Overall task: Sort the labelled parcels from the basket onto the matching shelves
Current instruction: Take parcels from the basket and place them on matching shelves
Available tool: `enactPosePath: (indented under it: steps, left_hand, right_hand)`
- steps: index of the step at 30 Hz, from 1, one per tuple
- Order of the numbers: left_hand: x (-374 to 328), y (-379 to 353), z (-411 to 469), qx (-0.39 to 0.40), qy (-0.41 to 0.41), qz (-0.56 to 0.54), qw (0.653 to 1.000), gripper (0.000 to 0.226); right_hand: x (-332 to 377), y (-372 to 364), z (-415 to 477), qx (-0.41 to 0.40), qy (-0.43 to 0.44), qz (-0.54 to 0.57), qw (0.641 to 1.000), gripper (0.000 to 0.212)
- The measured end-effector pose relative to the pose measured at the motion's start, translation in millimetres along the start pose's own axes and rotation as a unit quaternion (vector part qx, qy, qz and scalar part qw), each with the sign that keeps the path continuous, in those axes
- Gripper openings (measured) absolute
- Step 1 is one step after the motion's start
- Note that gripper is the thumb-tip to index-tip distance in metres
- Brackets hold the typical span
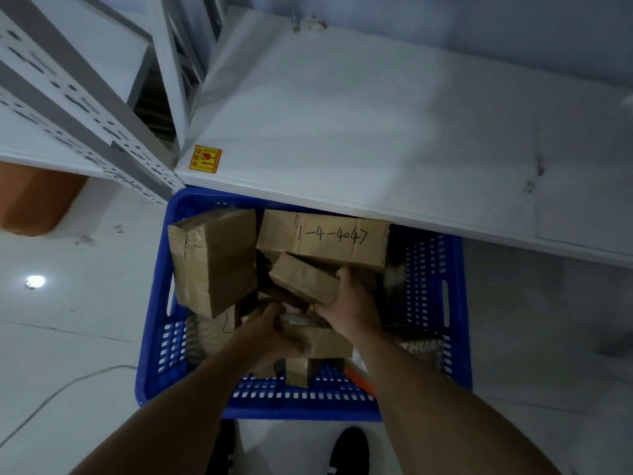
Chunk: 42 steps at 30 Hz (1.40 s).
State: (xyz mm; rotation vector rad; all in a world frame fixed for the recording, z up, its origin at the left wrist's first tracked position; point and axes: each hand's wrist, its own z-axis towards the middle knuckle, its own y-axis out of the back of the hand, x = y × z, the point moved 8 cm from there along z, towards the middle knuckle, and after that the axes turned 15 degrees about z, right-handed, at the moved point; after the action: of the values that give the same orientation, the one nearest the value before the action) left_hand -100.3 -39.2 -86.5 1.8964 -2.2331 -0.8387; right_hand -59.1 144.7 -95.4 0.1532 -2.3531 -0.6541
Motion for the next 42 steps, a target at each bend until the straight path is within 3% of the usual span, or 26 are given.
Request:
enactPosePath:
  steps: [2,5,8,13,19,21,23,28,32,34,36,39,40,42]
  left_hand:
    - [10.2,15.7,-10.1,-0.008,0.021,-0.044,0.999,0.099]
    - [6.8,50.1,-26.5,-0.054,0.0,-0.098,0.994,0.087]
    - [-32.5,87.6,-71.4,-0.069,-0.038,-0.187,0.979,0.043]
    - [-127.9,133.9,-162.2,-0.057,-0.104,-0.358,0.926,0.054]
    - [-242.5,181.4,-272.4,-0.11,-0.177,-0.326,0.922,0.049]
    - [-286.7,186.5,-322.4,-0.107,-0.223,-0.336,0.909,0.064]
    - [-323.9,184.3,-370.8,-0.091,-0.246,-0.41,0.873,0.063]
    - [-411.6,151.9,-487.1,-0.008,-0.297,-0.503,0.812,0.031]
    - [-466.5,124.0,-599.2,0.024,-0.358,-0.495,0.791,0.044]
    - [-487.9,111.4,-660.6,0.041,-0.4,-0.475,0.782,0.058]
    - [-501.1,95.3,-717.7,0.064,-0.423,-0.47,0.772,0.062]
    - [-506.2,77.4,-819.6,0.084,-0.485,-0.466,0.735,0.023]
    - [-508.0,68.3,-857.9,0.107,-0.512,-0.462,0.716,0.02]
    - [-510.4,54.2,-920.8,0.133,-0.543,-0.466,0.686,0.034]
  right_hand:
    - [10.5,25.8,-22.3,-0.017,0.0,0.019,1.0,0.069]
    - [24.9,76.9,-58.9,-0.066,-0.033,0.134,0.988,0.068]
    - [41.3,127.3,-107.0,-0.125,-0.063,0.257,0.956,0.064]
    - [85.5,221.8,-202.7,-0.26,-0.002,0.289,0.921,0.054]
    - [125.0,344.3,-341.2,-0.438,0.037,0.286,0.852,0.068]
    - [127.2,377.3,-396.3,-0.491,0.053,0.295,0.818,0.074]
    - [128.5,403.1,-450.9,-0.543,0.074,0.285,0.787,0.078]
    - [134.1,450.4,-591.3,-0.61,0.108,0.271,0.737,0.093]
    - [137.2,480.9,-691.1,-0.645,0.099,0.247,0.717,0.079]
    - [138.2,490.0,-751.8,-0.672,0.122,0.266,0.681,0.07]
    - [138.0,494.0,-820.5,-0.697,0.157,0.321,0.622,0.069]
    - [134.9,495.6,-912.9,-0.7,0.209,0.4,0.553,0.058]
    - [136.3,494.4,-945.5,-0.702,0.229,0.406,0.539,0.05]
    - [135.7,495.8,-1002.2,-0.705,0.259,0.431,0.501,0.05]
